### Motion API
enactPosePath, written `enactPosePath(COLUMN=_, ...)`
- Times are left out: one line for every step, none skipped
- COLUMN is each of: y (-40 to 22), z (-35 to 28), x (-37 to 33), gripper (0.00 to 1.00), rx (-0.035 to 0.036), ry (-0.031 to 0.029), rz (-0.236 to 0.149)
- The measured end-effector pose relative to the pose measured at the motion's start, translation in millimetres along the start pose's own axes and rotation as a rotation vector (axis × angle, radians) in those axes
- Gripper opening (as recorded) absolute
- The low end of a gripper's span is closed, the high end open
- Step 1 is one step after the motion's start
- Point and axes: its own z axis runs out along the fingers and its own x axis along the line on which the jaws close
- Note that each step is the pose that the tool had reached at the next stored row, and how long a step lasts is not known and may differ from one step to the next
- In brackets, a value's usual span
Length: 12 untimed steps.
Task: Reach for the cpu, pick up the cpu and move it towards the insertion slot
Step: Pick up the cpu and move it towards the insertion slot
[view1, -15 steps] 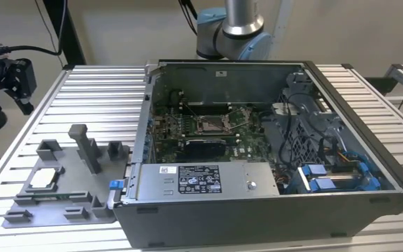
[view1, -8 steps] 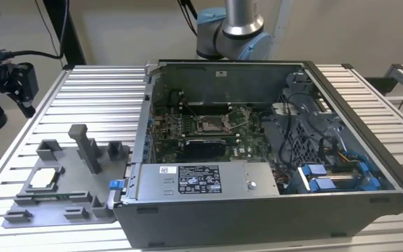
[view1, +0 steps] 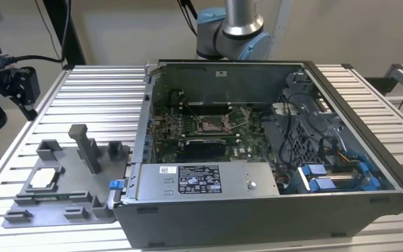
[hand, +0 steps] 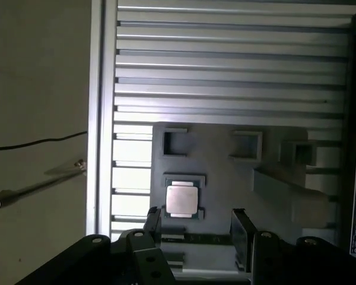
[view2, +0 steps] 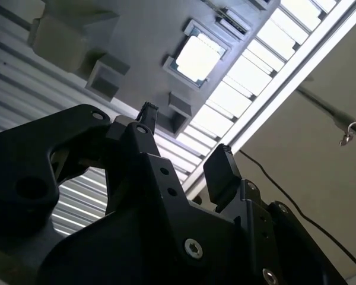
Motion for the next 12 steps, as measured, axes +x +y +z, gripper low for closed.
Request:
enactPosePath(y=0.0, z=0.9, x=0.0, gripper=1.0, rx=0.0, ry=0.0, rz=0.0)
enactPosePath(y=0.0, z=1.6, x=0.0, gripper=1.0, rx=0.0, ry=0.0, rz=0.0)
enactPosePath(y=-0.1, z=2.2, x=0.0, gripper=1.0, rx=0.0, ry=0.0, rz=0.0)
enactPosePath(y=-0.1, z=2.8, x=0.0, gripper=1.0, rx=0.0, ry=0.0, rz=0.0)
enactPosePath(y=-0.1, z=3.6, x=0.0, gripper=1.0, rx=0.0, ry=-0.0001, rz=0.0)
enactPosePath(y=-0.2, z=4.3, x=0.0, gripper=1.0, rx=0.0, ry=0.0, rz=0.0)
enactPosePath(y=-0.2, z=5.1, x=0.0, gripper=1.0, rx=0.0, ry=-0.0001, rz=0.0)
enactPosePath(y=-0.2, z=5.9, x=0.0, gripper=1.0, rx=0.0, ry=-0.0001, rz=0.0)
enactPosePath(y=-0.2, z=6.5, x=0.0, gripper=1.0, rx=0.0, ry=0.0, rz=0.0)
enactPosePath(y=-0.3, z=7.0, x=0.0, gripper=1.0, rx=0.0001, ry=0.0001, rz=0.0)
enactPosePath(y=-0.3, z=7.6, x=0.0, gripper=1.0, rx=0.0, ry=0.0, rz=0.0)
enactPosePath(y=-0.3, z=8.3, x=0.0, gripper=1.0, rx=-0.0001, ry=-0.0002, rz=0.0)
